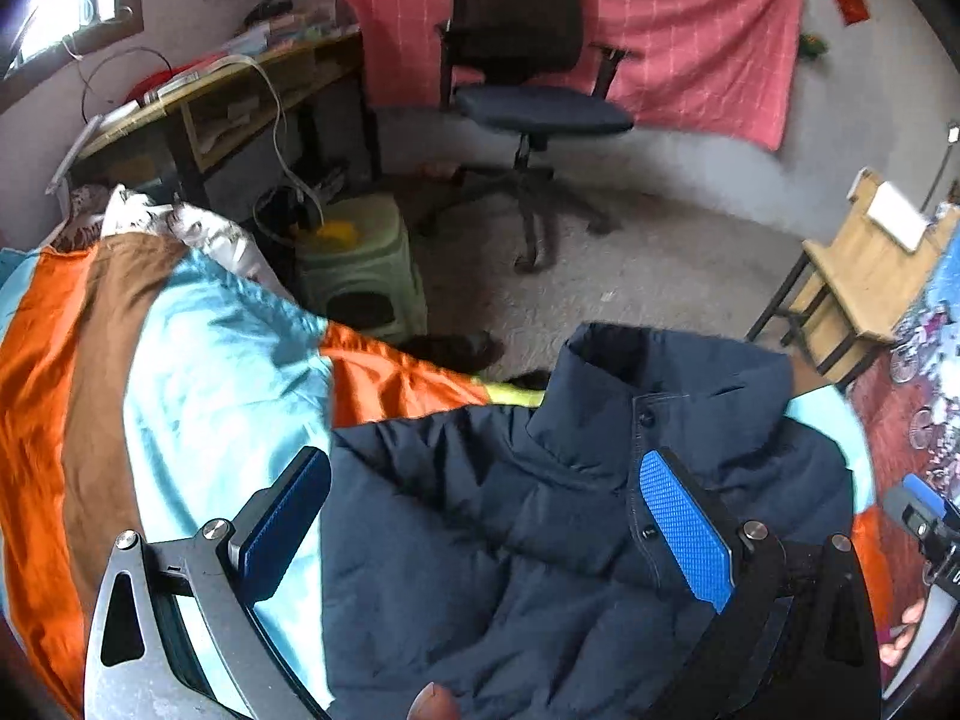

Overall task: Fold large clothes
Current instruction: 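Grasp the jacket hem with both tools and lift it toward the collar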

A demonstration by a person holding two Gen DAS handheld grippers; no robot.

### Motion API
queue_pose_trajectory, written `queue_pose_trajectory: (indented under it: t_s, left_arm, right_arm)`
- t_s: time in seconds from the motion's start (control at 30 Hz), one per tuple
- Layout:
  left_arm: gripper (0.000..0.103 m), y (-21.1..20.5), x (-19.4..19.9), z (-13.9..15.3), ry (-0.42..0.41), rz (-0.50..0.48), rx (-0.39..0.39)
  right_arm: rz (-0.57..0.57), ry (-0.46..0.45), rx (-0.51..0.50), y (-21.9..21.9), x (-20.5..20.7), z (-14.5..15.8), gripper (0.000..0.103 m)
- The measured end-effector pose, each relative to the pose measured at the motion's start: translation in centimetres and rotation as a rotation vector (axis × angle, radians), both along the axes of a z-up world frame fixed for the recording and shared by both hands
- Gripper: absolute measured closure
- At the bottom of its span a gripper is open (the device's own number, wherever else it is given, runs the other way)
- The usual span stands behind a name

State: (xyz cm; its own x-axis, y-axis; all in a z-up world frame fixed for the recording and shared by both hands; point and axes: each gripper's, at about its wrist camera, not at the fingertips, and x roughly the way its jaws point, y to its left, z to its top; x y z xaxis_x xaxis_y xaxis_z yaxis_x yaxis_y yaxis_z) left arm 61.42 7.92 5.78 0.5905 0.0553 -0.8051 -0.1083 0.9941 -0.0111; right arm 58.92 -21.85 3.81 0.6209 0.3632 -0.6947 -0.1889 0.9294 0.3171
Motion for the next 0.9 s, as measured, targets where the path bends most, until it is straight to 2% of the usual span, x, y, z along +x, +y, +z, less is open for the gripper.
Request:
queue_pose_trajectory:
  t_s: [0.07,0.17,0.3,0.4,0.5,0.57,0.7,0.8,0.87,0.9]
  left_arm:
    - [0.002,-0.5,1.9,-1.2,0.043,0.035,0.009]
    - [0.002,-0.8,4.2,-2.5,0.057,0.110,0.010]
    - [0.002,-0.6,6.4,-3.5,0.094,0.161,-0.002]
    - [0.002,-0.4,7.4,-4.4,0.115,0.191,-0.022]
    - [0.002,-0.7,8.6,-5.1,0.119,0.209,0.011]
    - [0.002,-0.9,9.4,-5.5,0.115,0.209,0.025]
    - [0.002,-1.4,10.4,-6.5,0.124,0.220,-0.004]
    - [0.002,-1.7,10.6,-7.0,0.130,0.214,-0.026]
    - [0.002,-1.9,11.0,-7.1,0.133,0.201,-0.009]
    - [0.003,-1.9,11.0,-7.1,0.127,0.204,0.003]
  right_arm:
    - [-0.009,0.022,0.050,-0.3,2.4,-1.2,0.000]
    - [-0.023,0.036,0.130,-0.5,5.5,-2.6,0.000]
    - [-0.037,0.032,0.109,0.1,9.4,-4.1,0.000]
    - [-0.026,0.011,0.081,1.0,10.8,-5.1,0.000]
    - [0.006,0.015,0.025,2.1,11.8,-5.7,0.000]
    - [0.006,0.012,0.047,2.5,12.5,-5.9,0.000]
    - [0.016,0.112,0.079,3.8,14.4,-7.3,0.000]
    - [0.019,0.138,0.082,4.7,14.9,-7.4,0.001]
    - [0.022,0.143,0.071,5.1,14.7,-7.2,0.018]
    - [0.025,0.144,0.048,5.5,14.5,-6.9,0.042]
